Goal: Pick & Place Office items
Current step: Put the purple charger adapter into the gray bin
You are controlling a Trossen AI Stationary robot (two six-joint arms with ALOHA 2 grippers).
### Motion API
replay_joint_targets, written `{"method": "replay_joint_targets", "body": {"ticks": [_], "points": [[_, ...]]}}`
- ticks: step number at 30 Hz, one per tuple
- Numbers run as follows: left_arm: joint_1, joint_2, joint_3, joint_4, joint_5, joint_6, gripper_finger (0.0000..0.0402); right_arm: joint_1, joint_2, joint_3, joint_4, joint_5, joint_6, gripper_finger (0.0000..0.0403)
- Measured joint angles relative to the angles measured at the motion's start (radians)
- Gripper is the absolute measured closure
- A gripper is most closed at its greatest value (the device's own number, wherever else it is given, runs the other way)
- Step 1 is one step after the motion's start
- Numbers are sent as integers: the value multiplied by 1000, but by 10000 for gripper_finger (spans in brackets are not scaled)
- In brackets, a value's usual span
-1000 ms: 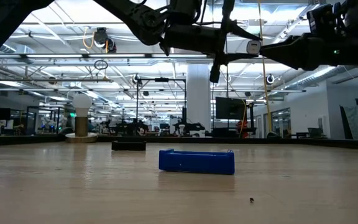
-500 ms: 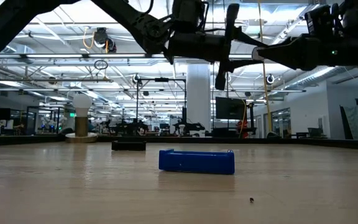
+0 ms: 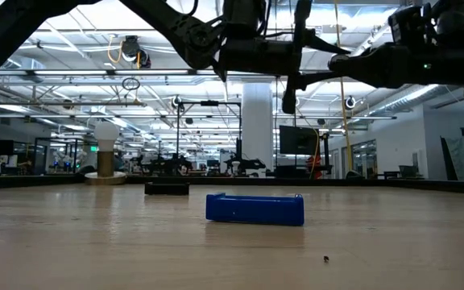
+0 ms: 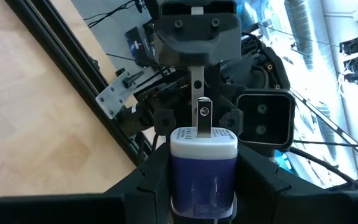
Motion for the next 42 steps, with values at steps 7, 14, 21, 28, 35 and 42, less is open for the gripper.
{"method": "replay_joint_targets", "body": {"ticks": [7,14,21,28,35,42], "points": [[-13,0,0,-7,11,47,270,0,79,43,-2,1,-2,5],[-17,0,0,-37,-1,85,270,0,94,45,14,2,-2,8],[-13,0,0,-32,-45,100,270,0,94,45,12,7,-4,9],[-2,0,0,-28,-67,113,270,1,94,45,12,59,-14,9],[7,0,0,-28,-71,110,270,1,94,45,12,59,-28,9],[7,0,0,-28,-65,103,270,2,94,45,12,60,-30,10]]}}
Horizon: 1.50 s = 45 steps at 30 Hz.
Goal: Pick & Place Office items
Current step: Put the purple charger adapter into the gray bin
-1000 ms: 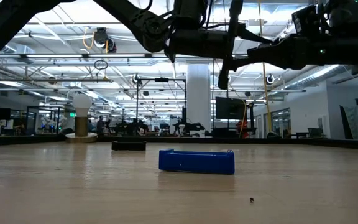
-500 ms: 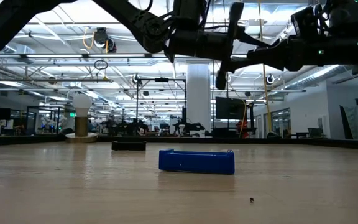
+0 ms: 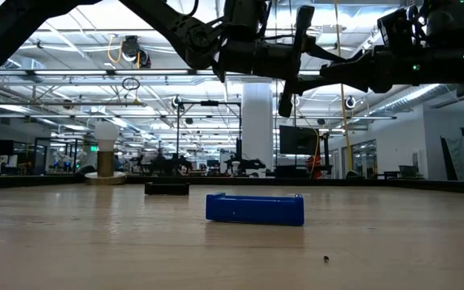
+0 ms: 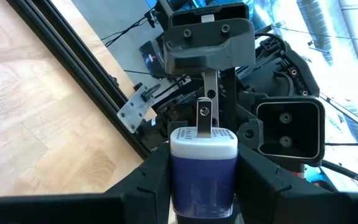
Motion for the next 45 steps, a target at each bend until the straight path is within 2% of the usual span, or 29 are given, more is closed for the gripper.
{"method": "replay_joint_targets", "body": {"ticks": [5,17,24,32,38,45], "points": [[0,0,0,0,0,-1,270,0,0,0,0,0,0,38],[2,0,0,-1,-7,-7,270,0,-1,0,1,7,-1,172],[4,0,0,7,-9,-6,266,1,0,0,1,45,-1,172],[16,0,1,13,-5,0,160,0,0,0,7,52,0,172],[29,0,1,13,54,15,125,0,-1,0,21,53,5,172],[68,0,1,60,172,27,117,0,-22,-1,0,51,26,172]]}}
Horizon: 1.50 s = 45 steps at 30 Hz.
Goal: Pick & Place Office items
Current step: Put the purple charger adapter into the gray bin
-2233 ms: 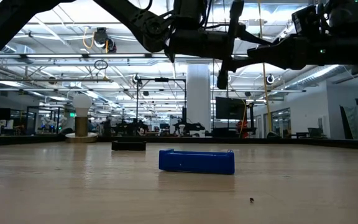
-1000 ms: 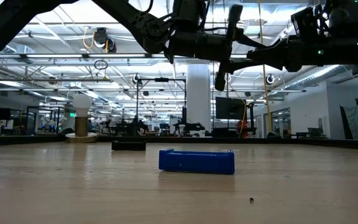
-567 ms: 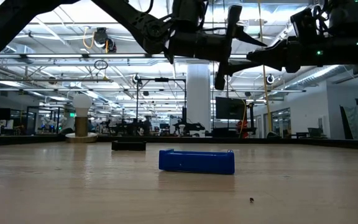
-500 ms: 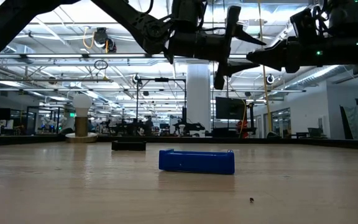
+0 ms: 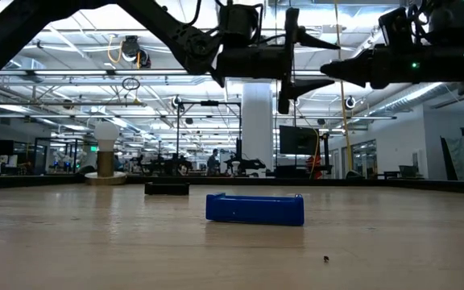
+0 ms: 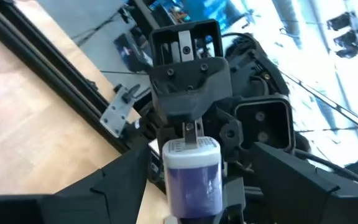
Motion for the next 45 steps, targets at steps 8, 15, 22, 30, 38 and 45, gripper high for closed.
{"method": "replay_joint_targets", "body": {"ticks": [8,15,22,30,38,45], "points": [[58,0,0,34,120,-3,116,0,-89,0,-92,-15,45,172],[106,-52,0,20,160,68,127,0,-217,10,-349,-283,166,172],[91,-175,0,-91,171,185,139,24,-231,233,-857,-451,154,172],[56,-309,0,-384,69,428,144,77,-236,380,-1055,-684,282,172],[-10,-357,0,-452,-3,499,144,185,-246,438,-1257,-739,449,172],[-51,-359,0,-445,-25,506,144,367,-247,610,-1506,-686,468,172]]}}
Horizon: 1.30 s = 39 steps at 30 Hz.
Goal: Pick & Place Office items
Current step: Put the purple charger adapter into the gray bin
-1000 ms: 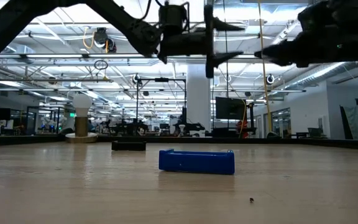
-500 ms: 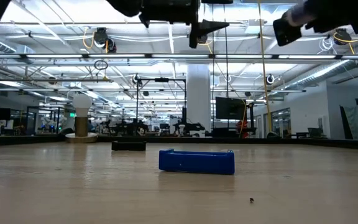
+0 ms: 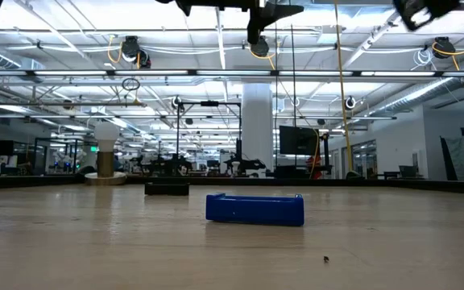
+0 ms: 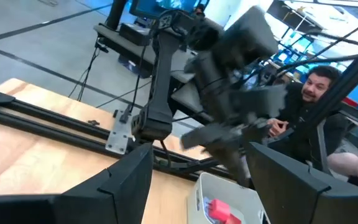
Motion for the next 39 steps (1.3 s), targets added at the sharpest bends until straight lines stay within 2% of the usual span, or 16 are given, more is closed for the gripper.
{"method": "replay_joint_targets", "body": {"ticks": [6,10,13,19,24,31,39], "points": [[-9,0,0,-2,-30,-8,144,278,-5,109,-138,324,81,172],[-9,0,0,-2,-31,-15,144,459,45,109,-148,480,213,172],[-9,0,0,2,-31,-16,144,571,124,108,-143,553,290,172],[-9,0,0,5,-31,-16,144,716,300,107,-40,580,425,172],[-16,0,0,4,-30,-21,144,778,370,107,3,597,591,172],[-60,0,0,4,-61,-19,144,832,428,93,-28,664,746,172],[-121,0,0,4,-123,-16,144,834,518,19,-30,602,838,172]]}}
